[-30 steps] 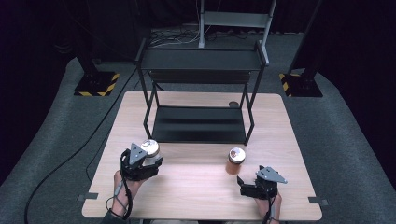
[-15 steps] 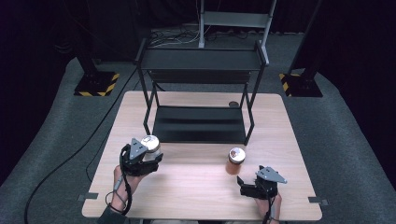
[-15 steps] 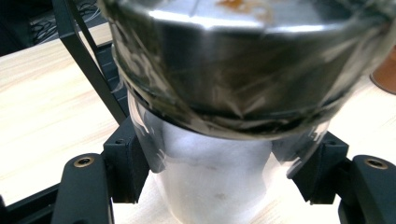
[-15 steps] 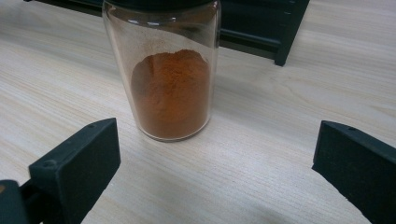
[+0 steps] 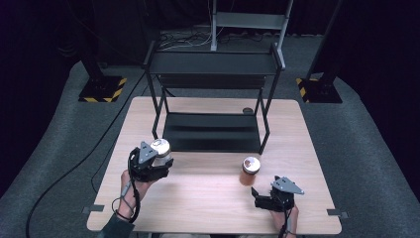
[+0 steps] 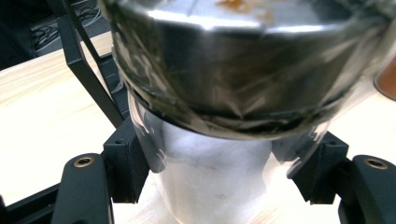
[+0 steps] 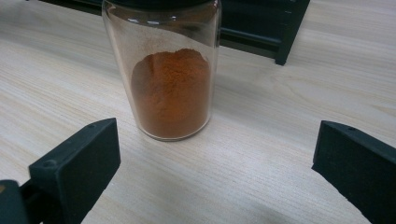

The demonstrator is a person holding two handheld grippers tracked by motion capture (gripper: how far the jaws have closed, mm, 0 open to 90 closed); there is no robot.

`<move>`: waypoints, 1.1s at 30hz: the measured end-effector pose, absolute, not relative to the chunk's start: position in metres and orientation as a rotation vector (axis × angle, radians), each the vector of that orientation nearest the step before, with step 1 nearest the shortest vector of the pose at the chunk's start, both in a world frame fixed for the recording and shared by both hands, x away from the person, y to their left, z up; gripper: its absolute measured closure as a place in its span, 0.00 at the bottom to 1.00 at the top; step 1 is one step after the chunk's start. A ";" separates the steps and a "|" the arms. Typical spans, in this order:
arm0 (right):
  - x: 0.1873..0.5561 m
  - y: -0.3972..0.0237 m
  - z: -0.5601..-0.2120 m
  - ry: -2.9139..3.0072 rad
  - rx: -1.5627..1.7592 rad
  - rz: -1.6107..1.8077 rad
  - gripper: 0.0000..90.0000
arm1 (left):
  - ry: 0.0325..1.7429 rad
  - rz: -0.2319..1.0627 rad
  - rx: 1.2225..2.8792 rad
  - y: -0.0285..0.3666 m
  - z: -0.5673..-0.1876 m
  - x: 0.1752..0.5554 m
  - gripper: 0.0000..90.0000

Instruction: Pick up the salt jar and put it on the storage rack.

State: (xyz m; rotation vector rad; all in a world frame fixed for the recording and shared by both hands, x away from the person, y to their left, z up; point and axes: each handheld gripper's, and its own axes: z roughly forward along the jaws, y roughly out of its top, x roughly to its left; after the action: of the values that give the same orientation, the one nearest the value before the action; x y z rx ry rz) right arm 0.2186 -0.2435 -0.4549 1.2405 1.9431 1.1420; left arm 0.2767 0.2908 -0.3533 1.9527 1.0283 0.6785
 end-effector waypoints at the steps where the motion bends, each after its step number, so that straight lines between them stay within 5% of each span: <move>1: 0.219 -0.243 -0.455 1.943 1.241 1.142 0.00 | 1.028 0.677 1.954 0.291 -0.353 0.278 0.34; 33: 0.220 -0.244 -0.454 1.950 1.241 1.141 0.00 | 0.998 0.683 1.988 0.281 -0.334 0.303 0.34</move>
State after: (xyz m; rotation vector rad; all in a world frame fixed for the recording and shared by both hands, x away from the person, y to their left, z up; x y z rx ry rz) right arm 0.2197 -0.2439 -0.4543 1.2407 1.9505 1.1415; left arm 0.3028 0.2806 -0.3338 1.9884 0.9976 0.6835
